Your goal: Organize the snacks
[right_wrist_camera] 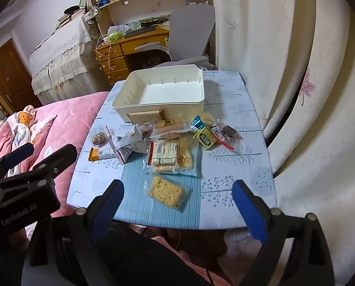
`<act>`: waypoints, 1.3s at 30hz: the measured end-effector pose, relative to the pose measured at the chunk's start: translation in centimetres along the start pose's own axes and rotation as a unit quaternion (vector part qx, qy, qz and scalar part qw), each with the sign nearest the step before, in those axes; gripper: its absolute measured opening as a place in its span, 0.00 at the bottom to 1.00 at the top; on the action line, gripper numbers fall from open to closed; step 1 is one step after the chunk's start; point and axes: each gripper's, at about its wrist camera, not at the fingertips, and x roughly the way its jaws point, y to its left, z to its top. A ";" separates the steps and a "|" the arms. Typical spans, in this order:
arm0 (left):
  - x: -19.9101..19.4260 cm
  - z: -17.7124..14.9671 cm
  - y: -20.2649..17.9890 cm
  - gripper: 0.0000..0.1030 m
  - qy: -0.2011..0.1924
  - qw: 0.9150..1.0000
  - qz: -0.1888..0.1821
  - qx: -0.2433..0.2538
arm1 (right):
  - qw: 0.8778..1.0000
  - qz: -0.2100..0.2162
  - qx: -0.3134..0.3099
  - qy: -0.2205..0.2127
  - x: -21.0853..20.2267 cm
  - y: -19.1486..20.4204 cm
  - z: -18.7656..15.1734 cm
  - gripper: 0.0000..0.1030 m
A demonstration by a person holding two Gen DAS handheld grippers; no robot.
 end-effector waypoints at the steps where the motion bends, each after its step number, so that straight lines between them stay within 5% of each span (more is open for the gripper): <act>1: 0.0 0.0 0.0 0.99 0.001 1.000 -0.002 -0.001 | 1.000 -0.002 -0.001 0.002 0.0 0.0 0.0 0.90; 39: 0.6 1.1 -0.4 0.99 0.007 1.000 -0.001 -0.013 | 1.000 0.009 0.010 -0.003 0.6 -1.2 1.3 0.90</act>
